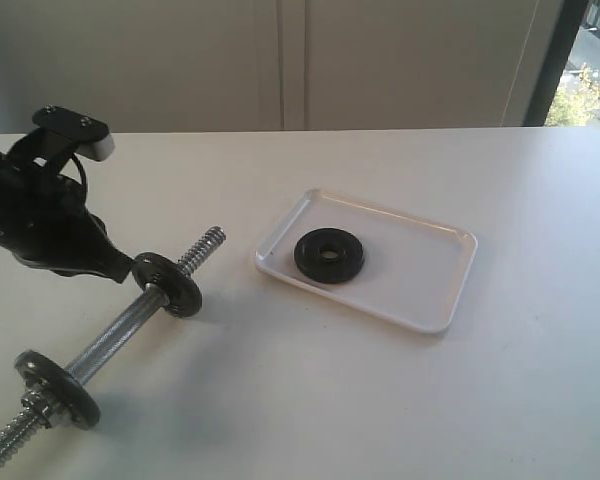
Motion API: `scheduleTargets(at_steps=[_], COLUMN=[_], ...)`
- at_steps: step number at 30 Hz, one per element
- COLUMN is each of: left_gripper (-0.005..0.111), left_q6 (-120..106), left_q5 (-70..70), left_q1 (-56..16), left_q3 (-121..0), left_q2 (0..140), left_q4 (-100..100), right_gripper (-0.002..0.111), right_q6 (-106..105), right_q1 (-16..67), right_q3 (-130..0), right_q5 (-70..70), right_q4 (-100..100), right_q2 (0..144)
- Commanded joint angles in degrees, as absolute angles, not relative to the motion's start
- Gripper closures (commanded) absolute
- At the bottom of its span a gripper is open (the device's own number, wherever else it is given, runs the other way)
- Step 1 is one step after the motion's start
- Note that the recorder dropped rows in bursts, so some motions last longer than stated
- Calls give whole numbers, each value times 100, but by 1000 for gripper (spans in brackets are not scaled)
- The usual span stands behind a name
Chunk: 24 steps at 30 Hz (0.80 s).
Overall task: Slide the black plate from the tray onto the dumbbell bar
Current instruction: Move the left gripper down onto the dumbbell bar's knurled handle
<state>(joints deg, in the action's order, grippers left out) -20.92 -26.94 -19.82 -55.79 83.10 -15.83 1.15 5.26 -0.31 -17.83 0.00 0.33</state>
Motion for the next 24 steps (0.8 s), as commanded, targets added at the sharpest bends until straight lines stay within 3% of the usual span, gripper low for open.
scheduleTargets(at_steps=[1, 17, 21, 24], left_gripper=[107, 106, 91, 73], left_q6=[-2747, -3040, -3025, -3025], left_q5=[-2810, -2973, -2999, -2999], left_q1=[-2009, -2009, -2009, -2009], left_q3=[-5604, -5604, -5604, -5604], left_q2=[8503, 8503, 8503, 8503], left_q4=[-2413, -2064, -1939, -1939], right_gripper=[108, 108, 108, 108], right_q6=[132, 132, 132, 132], right_q1=[560, 624, 624, 624], right_q3=[0, 0, 0, 0], right_q5=[-1667, -1667, -1667, -1667], right_q4=[0, 0, 0, 0], right_q2=[0, 0, 0, 0])
